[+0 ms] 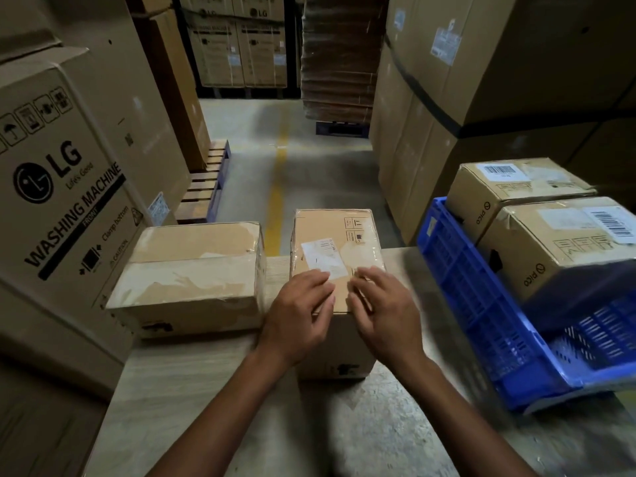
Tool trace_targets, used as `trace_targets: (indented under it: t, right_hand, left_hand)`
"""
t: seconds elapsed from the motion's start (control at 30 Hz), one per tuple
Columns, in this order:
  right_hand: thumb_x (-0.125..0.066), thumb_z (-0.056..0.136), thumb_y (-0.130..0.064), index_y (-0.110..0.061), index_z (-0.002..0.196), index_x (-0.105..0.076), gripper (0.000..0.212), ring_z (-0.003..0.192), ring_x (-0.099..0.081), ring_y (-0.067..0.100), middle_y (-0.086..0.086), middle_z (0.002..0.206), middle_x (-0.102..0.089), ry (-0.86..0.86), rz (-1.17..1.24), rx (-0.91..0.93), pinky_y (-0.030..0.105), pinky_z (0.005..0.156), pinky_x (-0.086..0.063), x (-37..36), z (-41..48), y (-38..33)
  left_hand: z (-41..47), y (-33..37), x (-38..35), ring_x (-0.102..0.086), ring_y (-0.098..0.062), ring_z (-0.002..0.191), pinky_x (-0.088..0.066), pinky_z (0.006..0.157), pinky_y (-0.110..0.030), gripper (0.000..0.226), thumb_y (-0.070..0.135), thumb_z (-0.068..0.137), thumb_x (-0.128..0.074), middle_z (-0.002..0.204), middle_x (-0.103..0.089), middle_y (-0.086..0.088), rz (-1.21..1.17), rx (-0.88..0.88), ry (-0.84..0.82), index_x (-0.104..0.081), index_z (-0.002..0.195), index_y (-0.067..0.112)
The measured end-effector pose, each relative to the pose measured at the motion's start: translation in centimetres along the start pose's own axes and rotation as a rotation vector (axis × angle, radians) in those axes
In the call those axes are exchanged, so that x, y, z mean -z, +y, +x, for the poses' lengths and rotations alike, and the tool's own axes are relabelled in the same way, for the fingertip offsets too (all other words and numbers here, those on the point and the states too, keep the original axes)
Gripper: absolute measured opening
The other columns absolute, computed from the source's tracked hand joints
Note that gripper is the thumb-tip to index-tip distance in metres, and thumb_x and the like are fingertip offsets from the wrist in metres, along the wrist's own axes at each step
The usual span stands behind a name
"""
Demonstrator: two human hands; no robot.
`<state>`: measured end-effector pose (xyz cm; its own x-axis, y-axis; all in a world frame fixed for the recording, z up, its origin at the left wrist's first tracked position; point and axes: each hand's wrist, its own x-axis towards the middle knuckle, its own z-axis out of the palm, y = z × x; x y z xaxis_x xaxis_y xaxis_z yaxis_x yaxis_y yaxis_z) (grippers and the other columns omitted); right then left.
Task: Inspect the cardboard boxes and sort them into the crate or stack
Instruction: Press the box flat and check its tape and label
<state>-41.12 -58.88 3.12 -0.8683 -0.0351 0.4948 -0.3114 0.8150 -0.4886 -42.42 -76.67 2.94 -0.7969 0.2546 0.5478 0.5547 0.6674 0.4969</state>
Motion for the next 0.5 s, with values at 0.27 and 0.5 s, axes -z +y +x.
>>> trace_targets:
  t: [0.27,0.5]
  right_hand:
    - [-0.052,0.091,-0.033,-0.019,0.093,-0.066,0.019,0.093,-0.058,0.018,-0.003,0.099,-0.065,-0.062,-0.238,0.102,0.035,0.083,-0.048,0.9,0.9,-0.3]
    - [-0.047,0.100,-0.047,-0.024,0.122,-0.060,0.034,0.117,-0.050,0.019,0.002,0.130,-0.056,-0.331,-0.310,0.000,0.036,0.094,-0.048,1.0,5.9,-1.0]
  left_hand:
    - [1.8,0.7,0.6,-0.057,-0.016,0.099,-0.052,0.084,-0.033,0.027,0.025,0.092,-0.059,0.106,-0.066,-0.001,0.135,0.004,-0.168,-0.073,0.111,0.012]
    - [5.3,0.4,0.7,-0.047,-0.023,0.130,-0.038,0.110,-0.037,0.035,0.027,0.098,-0.053,0.141,-0.056,-0.007,0.210,0.042,-0.267,-0.064,0.129,0.014]
